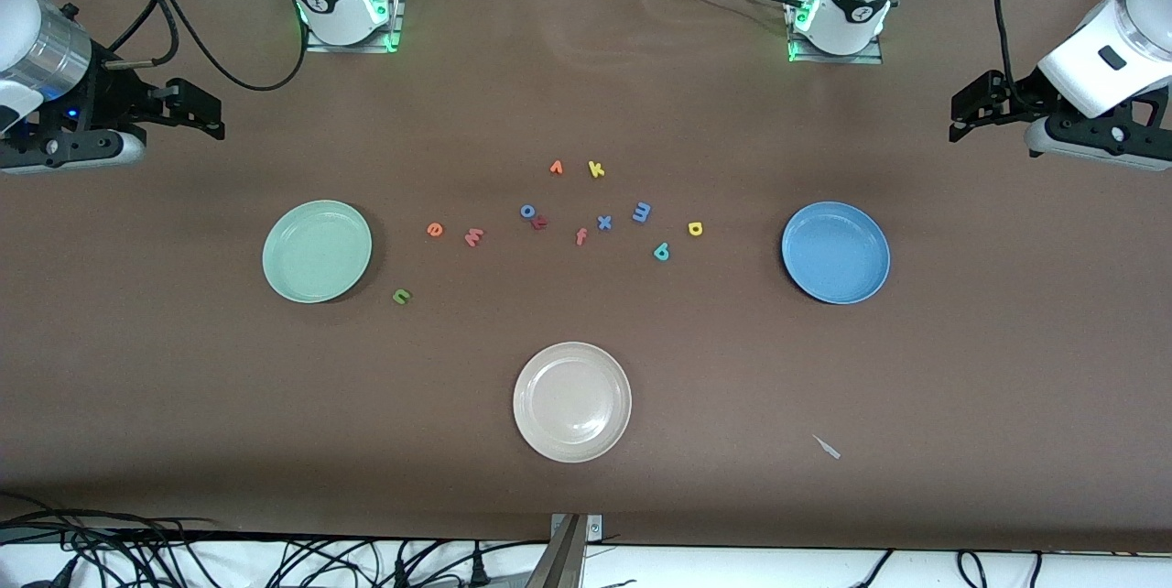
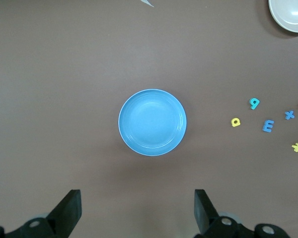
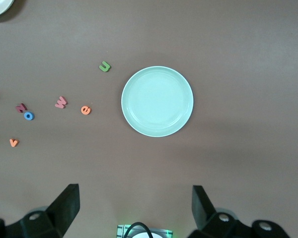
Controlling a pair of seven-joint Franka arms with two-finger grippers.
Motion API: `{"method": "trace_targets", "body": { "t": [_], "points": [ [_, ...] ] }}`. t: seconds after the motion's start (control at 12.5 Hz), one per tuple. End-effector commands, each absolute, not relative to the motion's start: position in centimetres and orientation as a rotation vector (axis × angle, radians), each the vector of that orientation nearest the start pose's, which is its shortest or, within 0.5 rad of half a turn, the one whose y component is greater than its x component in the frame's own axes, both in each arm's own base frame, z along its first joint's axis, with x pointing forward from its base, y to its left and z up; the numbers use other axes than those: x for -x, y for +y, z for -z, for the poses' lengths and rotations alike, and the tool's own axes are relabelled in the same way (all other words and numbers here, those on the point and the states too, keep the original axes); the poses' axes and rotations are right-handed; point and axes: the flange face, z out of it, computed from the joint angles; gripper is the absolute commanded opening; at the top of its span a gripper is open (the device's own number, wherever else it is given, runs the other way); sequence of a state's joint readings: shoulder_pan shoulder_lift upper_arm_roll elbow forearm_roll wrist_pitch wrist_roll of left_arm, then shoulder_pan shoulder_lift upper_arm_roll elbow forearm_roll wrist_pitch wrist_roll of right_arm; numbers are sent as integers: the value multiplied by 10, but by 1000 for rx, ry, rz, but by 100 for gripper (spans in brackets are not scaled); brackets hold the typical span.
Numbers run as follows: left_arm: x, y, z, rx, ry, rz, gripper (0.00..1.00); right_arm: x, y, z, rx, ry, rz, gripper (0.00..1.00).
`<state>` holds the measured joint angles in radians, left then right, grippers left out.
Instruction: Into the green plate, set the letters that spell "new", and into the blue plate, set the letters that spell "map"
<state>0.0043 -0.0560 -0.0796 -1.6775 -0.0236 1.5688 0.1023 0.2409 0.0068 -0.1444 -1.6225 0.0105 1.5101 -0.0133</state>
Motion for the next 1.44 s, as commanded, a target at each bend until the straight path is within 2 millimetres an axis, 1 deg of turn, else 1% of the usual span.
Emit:
{"method": "trace_targets", "body": {
  "t": [0.0,0.48,0.8,1.2,1.36],
  "points": [
    [-534,-46,-610,3141,280,-87,100,-542,52,-598,3137,-183,-193,100],
    [-534,-46,-610,3141,280,-87,100,-542,52,-599,3137,-185,-188,100],
    [-534,-46,-610,3141,280,-87,100,-540,50,-603,3136,-181,-174,100],
    [-534,-46,-610,3141,280,-87,100,-542,59,-600,3130,-200,-154,100],
    [-534,-46,-610,3141,280,-87,100,-544,59,-601,3131,-200,-133,100]
  ]
}}
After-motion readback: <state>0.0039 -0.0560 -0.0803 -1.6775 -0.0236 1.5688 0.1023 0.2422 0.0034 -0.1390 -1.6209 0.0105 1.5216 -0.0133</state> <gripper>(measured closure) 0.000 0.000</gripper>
